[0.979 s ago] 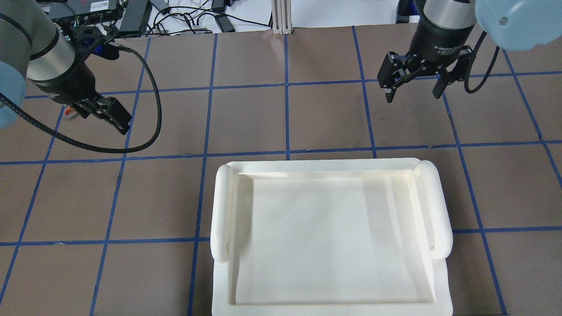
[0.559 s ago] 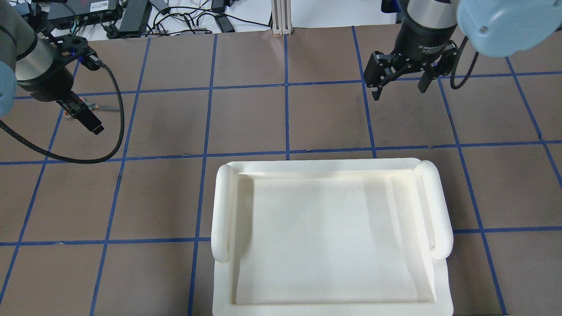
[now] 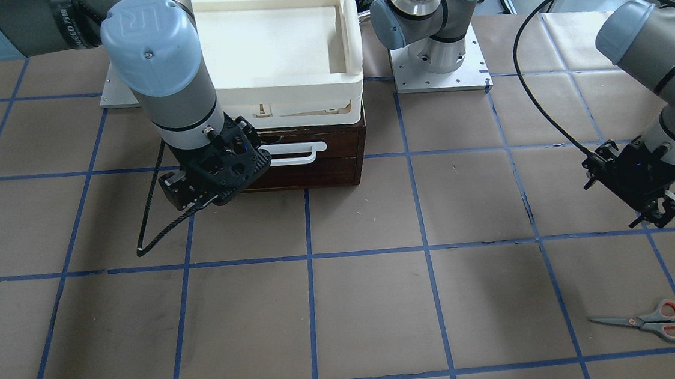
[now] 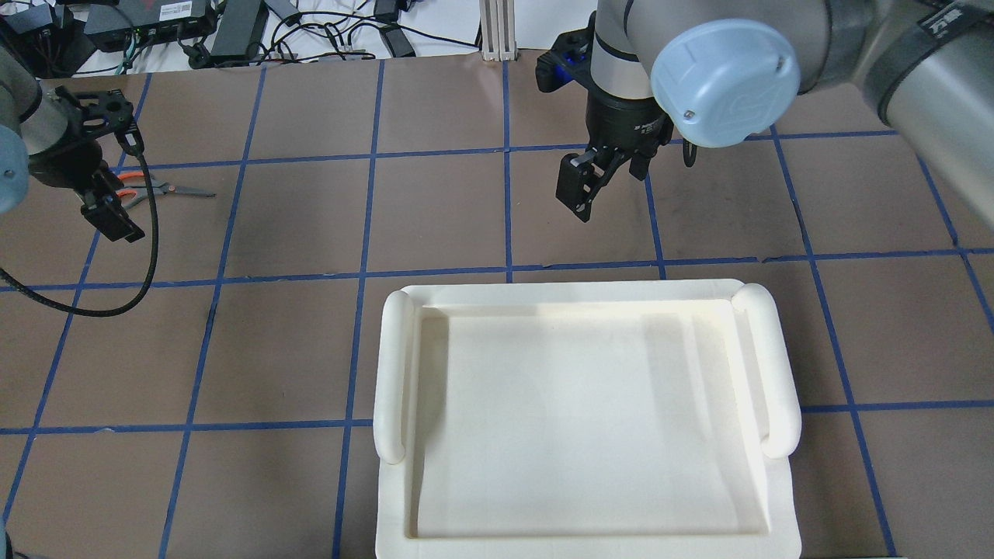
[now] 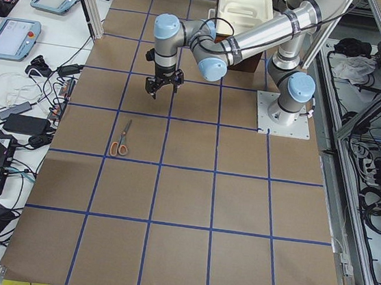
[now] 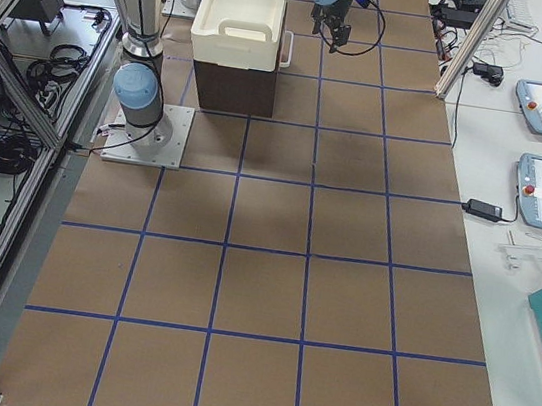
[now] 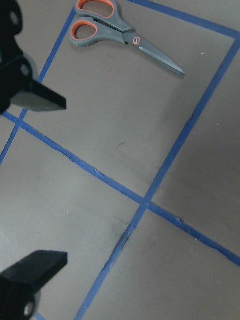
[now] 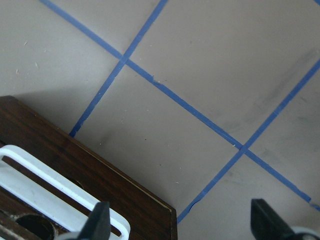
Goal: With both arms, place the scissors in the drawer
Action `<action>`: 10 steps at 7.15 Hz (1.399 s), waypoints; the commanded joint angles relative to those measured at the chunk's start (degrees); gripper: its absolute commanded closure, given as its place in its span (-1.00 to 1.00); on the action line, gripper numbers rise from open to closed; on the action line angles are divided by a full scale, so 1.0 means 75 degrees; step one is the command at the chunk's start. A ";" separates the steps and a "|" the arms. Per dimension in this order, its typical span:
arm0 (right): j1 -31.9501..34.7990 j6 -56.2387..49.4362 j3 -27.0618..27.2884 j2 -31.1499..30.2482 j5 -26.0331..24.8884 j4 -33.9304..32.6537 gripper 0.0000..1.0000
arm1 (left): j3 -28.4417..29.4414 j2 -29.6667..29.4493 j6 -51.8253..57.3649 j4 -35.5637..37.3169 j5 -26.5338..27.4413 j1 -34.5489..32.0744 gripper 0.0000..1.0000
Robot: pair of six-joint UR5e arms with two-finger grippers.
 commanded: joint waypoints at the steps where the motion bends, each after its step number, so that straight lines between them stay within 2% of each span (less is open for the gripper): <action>1: 0.0132 -0.1163 -0.0035 0.0216 -0.0004 0.0141 -1.00 | 0.0398 -0.0820 0.1501 0.0617 -0.0029 0.0345 -1.00; 2: 0.0156 -0.2050 -0.0035 0.0216 -0.0004 0.0153 -1.00 | 0.0713 -0.1160 0.1866 0.0618 -0.0075 0.0415 -1.00; 4: 0.0226 -0.3236 0.0047 0.0251 0.0007 0.0165 -1.00 | 0.1299 -0.1875 0.2861 0.0618 -0.0624 0.0649 -1.00; 5: 0.0377 -0.3637 0.0047 0.0263 -0.0109 0.0142 -1.00 | 0.1546 -0.2273 0.2970 0.0630 -0.0627 0.0674 -1.00; 6: 0.0460 -0.3618 0.0047 0.0286 -0.0075 0.0049 -1.00 | 0.1688 -0.2579 0.3018 0.0641 -0.0940 0.0674 -1.00; 8: 0.0461 -0.4176 0.0129 0.0391 0.0019 0.0060 -1.00 | 0.2121 -0.3083 0.3438 0.0992 -0.1025 0.0674 -1.00; 10: 0.0519 -0.4333 0.0270 0.0509 0.0521 0.0340 -1.00 | 0.2461 -0.3482 0.3429 0.1005 -0.1037 0.0651 -1.00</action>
